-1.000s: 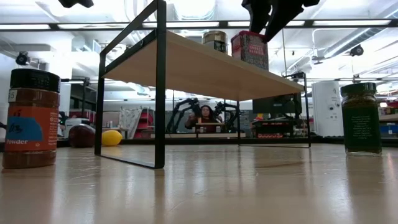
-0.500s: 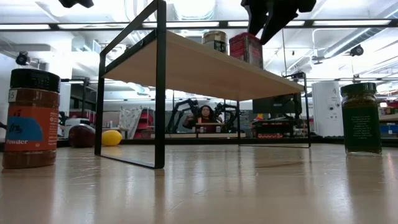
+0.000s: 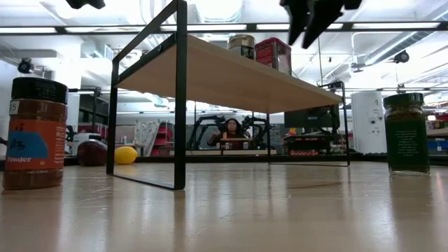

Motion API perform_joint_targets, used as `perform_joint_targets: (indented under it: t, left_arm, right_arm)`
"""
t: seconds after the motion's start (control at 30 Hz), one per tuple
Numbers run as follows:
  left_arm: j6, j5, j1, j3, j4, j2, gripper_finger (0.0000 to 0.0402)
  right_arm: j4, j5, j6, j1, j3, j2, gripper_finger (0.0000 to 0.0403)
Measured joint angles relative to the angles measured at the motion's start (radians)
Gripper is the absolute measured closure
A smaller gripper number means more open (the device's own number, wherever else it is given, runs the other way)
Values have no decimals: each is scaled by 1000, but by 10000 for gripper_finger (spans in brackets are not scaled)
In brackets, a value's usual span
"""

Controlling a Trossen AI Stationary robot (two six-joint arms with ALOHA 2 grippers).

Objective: Shelf spices
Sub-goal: Put the green seasoning bottle on the shelf

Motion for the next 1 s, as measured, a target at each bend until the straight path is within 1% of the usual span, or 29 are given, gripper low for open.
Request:
perform_joint_targets:
  t: [0.07, 0.1, 0.27, 0.3, 0.37, 0.53, 0.6, 0.73, 0.87, 1.0]
  left_arm:
    - [0, 0, 0, 0, 0, 0, 205]
    - [0, 1, 0, 0, 0, 0, 205]
    - [-4, 1, 0, 0, 0, 0, 205]
    - [-7, 1, 0, 0, 0, 0, 205]
    - [-15, 5, 0, 0, 0, 0, 205]
    - [-26, 34, -9, 0, 1, 0, 205]
    - [-26, 34, -16, 0, 1, 0, 205]
    - [-23, 33, -16, 0, 1, 0, 205]
    - [-23, 29, -16, 0, 1, 0, 205]
    - [-19, 29, -16, 0, 1, 0, 205]
  right_arm:
    - [-67, -18, 78, 3, 10, -8, 135]
    - [-96, -45, 117, 6, 10, -11, 135]
    - [-214, -246, 339, 38, 9, -18, 131]
    - [-225, -278, 382, 51, 6, -18, 130]
    - [-237, -309, 448, 92, -13, -18, 132]
    - [-228, -317, 537, 230, -107, -18, 143]
    - [-196, -314, 565, 280, -161, -18, 147]
    - [-86, -258, 599, 361, -275, -19, 155]
    - [-26, -221, 644, 398, -364, -19, 156]
    - [-12, -209, 718, 402, -417, -28, 145]
